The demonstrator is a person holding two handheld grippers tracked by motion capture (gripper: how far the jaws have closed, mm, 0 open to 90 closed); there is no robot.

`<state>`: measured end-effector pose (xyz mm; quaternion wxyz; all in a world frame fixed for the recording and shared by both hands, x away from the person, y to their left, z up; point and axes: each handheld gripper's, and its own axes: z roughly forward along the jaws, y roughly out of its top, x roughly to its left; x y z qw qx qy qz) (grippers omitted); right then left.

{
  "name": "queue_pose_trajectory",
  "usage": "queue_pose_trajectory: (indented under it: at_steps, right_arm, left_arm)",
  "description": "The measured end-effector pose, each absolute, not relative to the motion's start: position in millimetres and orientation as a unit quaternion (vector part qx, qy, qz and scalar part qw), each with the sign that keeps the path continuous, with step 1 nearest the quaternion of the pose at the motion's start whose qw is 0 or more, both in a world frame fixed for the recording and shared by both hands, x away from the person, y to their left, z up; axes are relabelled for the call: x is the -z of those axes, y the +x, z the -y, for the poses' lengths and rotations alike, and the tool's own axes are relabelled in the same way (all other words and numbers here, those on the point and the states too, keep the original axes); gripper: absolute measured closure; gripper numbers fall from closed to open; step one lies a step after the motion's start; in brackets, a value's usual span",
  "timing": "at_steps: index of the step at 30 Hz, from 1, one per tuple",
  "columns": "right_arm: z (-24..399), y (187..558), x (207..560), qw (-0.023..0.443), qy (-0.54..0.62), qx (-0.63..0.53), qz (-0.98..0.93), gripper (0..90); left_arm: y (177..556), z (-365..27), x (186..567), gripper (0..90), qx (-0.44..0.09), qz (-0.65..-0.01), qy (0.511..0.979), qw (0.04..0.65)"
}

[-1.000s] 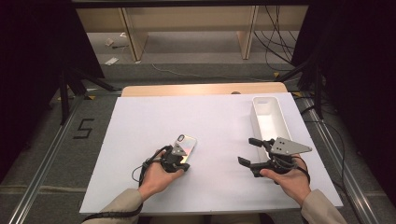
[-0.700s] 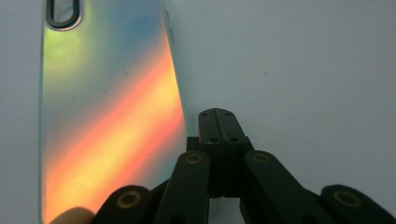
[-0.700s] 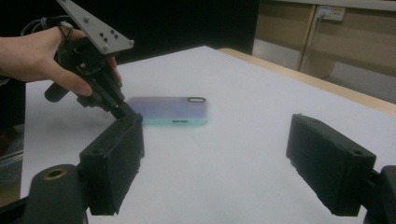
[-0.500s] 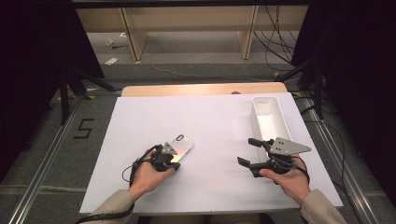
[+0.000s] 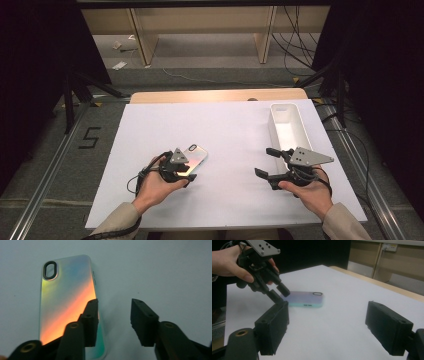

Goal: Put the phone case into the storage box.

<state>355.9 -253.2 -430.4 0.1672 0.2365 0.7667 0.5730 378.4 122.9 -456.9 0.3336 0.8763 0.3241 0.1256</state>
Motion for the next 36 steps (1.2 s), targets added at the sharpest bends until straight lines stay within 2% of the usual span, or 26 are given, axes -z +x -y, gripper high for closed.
queue_pose_trajectory:
  at_steps: [2, 3, 4, 5, 6, 11, 19, 36]
  right_arm:
    - [253, 356, 430, 0.168, 0.236, -0.574, -0.766, 20.0]
    - [253, 356, 430, 0.168, 0.236, -0.574, -0.766, 20.0]
    - [253, 356, 430, 0.167, 0.237, -0.573, -0.767, 19.9]
    - [253, 356, 430, 0.167, 0.237, -0.573, -0.767, 20.0]
    - [253, 356, 430, 0.167, 0.237, -0.573, -0.767, 20.0]
    - [253, 356, 430, 0.169, 0.237, -0.574, -0.765, 19.9]
    - [253, 357, 430, 0.168, 0.239, -0.574, -0.765, 19.8]
    - [253, 357, 430, 0.166, 0.238, -0.574, -0.766, 19.8]
  left_arm:
    - [379, -123, 457, 38.2, -0.133, -0.326, 0.876, 0.33]
    - [381, -123, 456, 38.2, -0.137, -0.328, 0.875, 0.328]
    - [384, -124, 455, 26.4, -0.142, -0.335, 0.874, 0.321]
    - [384, -124, 455, 22.1, -0.142, -0.335, 0.874, 0.321]
    - [386, -124, 454, 22.1, -0.145, -0.338, 0.874, 0.319]
    - [398, -127, 450, 6.4, -0.151, -0.349, 0.87, 0.315]
    - [412, -132, 455, 3.2, -0.137, -0.354, 0.881, 0.284]
    - [429, -125, 470, 5.6, -0.117, -0.361, 0.898, 0.221]
